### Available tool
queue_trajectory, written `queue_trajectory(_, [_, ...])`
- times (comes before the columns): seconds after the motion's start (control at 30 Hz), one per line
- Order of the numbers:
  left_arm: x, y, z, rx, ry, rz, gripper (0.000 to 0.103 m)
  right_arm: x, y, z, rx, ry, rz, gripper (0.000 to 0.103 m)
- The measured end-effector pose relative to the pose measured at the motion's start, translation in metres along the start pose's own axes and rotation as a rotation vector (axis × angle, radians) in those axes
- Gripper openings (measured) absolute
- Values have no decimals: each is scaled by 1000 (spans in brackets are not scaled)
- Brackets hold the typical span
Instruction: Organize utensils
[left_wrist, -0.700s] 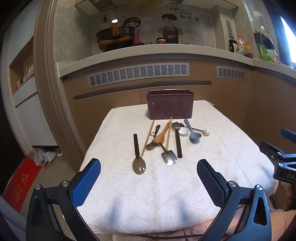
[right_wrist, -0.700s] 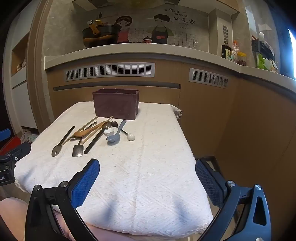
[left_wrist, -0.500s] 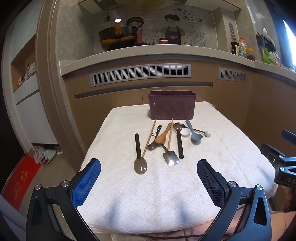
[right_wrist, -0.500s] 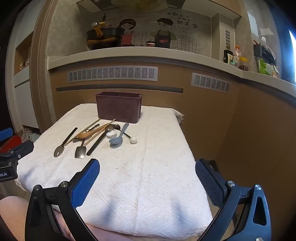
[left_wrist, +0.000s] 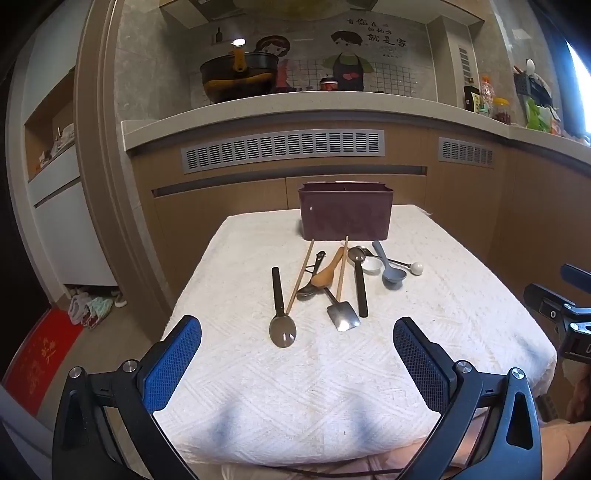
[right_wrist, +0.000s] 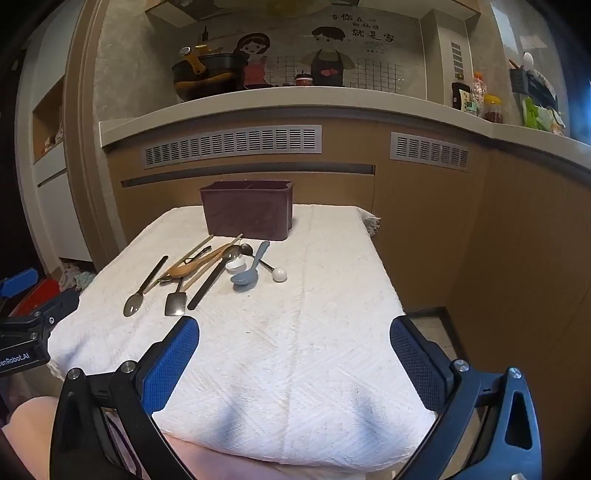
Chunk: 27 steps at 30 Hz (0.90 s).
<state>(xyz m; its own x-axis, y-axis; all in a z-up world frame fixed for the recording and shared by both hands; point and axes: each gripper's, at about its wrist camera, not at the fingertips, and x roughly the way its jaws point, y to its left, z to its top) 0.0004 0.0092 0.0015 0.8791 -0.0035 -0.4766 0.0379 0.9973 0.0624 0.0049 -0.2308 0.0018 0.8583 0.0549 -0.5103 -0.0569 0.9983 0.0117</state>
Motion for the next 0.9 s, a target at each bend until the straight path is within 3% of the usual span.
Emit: queue_trajectory(0.9, [-2,0,-1,-1,3,0,103,1,-1,-2,8,14,-4,103])
